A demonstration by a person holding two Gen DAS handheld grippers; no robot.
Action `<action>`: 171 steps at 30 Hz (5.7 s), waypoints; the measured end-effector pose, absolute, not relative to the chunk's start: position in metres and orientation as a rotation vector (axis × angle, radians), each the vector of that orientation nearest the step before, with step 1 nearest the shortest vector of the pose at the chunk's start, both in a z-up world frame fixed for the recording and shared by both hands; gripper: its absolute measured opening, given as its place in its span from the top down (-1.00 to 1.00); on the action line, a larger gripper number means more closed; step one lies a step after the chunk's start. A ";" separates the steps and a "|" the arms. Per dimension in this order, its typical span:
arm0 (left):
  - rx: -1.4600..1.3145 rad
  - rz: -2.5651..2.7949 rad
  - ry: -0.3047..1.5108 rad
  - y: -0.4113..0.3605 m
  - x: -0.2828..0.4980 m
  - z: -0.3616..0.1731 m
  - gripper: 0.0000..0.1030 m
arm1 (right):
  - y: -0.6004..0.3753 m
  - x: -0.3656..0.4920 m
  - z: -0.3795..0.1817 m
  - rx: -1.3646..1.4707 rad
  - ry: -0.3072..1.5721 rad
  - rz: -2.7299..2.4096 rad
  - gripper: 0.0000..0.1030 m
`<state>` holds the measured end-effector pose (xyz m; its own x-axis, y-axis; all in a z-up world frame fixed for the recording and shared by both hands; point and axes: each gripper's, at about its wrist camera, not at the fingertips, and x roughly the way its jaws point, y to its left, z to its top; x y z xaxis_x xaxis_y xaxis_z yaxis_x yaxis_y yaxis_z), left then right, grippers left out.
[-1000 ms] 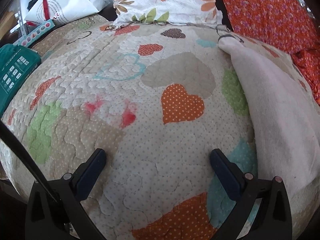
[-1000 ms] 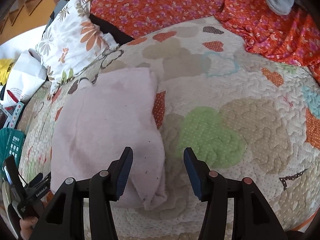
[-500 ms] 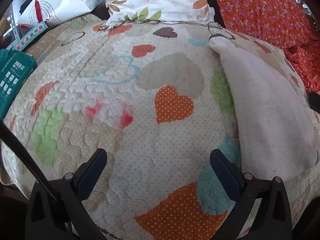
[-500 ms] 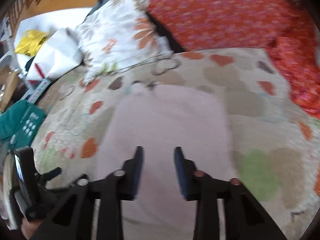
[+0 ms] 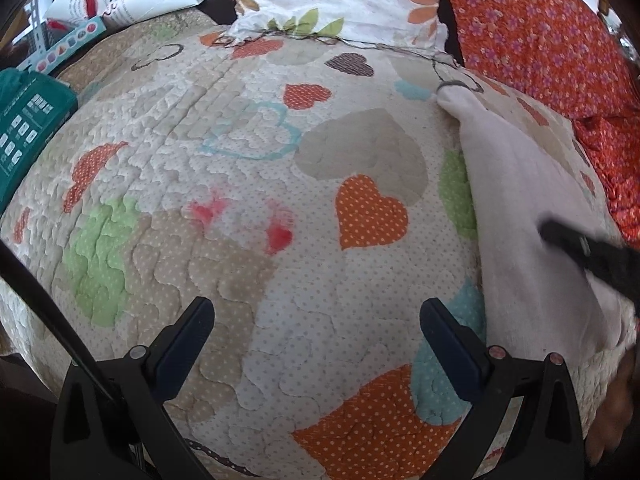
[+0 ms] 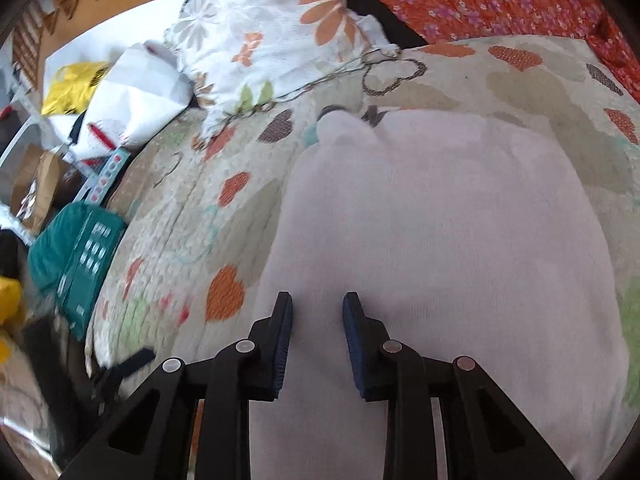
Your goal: Fold small clothes
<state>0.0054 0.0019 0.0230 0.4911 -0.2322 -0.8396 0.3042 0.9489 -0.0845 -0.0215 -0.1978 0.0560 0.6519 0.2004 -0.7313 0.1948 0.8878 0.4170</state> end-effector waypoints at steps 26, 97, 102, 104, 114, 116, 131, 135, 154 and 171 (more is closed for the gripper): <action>0.111 -0.648 1.014 -0.085 -0.004 0.043 -0.99 | -0.324 -0.101 0.057 0.653 0.846 -0.113 0.31; 0.229 -0.604 0.995 -0.100 0.010 0.032 -0.45 | -0.332 -0.103 0.075 0.408 0.993 -0.303 0.99; 0.191 -0.613 1.026 -0.095 0.016 0.026 -0.47 | -0.346 -0.111 0.076 0.361 0.980 -0.447 0.97; 0.193 -0.617 1.035 -0.094 0.016 0.025 -0.48 | -0.347 -0.110 0.081 0.438 0.920 -0.369 0.97; 0.162 -0.624 1.064 -0.088 0.014 0.019 -0.60 | -0.322 -0.073 0.043 0.334 1.157 -0.250 1.00; 0.156 -0.625 1.067 -0.088 0.015 0.019 -0.60 | -0.332 -0.081 0.051 0.262 1.134 -0.384 0.87; 0.151 -0.620 1.067 -0.085 0.016 0.017 -0.64 | -0.292 -0.087 0.065 0.194 1.029 -0.115 0.82; 0.149 -0.622 1.070 -0.085 0.015 0.017 -0.65 | -0.297 -0.109 0.099 0.230 0.938 -0.068 0.84; 0.146 -0.578 1.039 -0.083 0.009 0.013 -0.89 | -0.321 -0.046 0.081 0.628 0.832 -0.041 0.89; 0.166 -0.589 0.958 -0.087 0.003 0.008 -1.00 | -0.280 -0.024 0.070 0.450 0.929 -0.150 0.56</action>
